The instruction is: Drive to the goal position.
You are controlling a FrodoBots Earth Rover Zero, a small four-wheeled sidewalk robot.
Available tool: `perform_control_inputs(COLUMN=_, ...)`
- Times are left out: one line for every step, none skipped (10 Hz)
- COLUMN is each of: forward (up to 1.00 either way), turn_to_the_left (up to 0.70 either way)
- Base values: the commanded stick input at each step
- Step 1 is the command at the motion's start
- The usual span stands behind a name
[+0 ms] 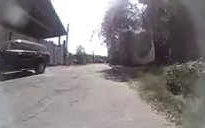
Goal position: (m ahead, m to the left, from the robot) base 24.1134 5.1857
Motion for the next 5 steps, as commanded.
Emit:
perform_control_inputs(forward=1.00, turn_to_the_left=0.00)
perform_control_inputs(forward=1.00, turn_to_the_left=0.00)
perform_control_inputs(forward=1.00, turn_to_the_left=0.00)
perform_control_inputs(forward=1.00, turn_to_the_left=0.00)
perform_control_inputs(forward=1.00, turn_to_the_left=0.00)
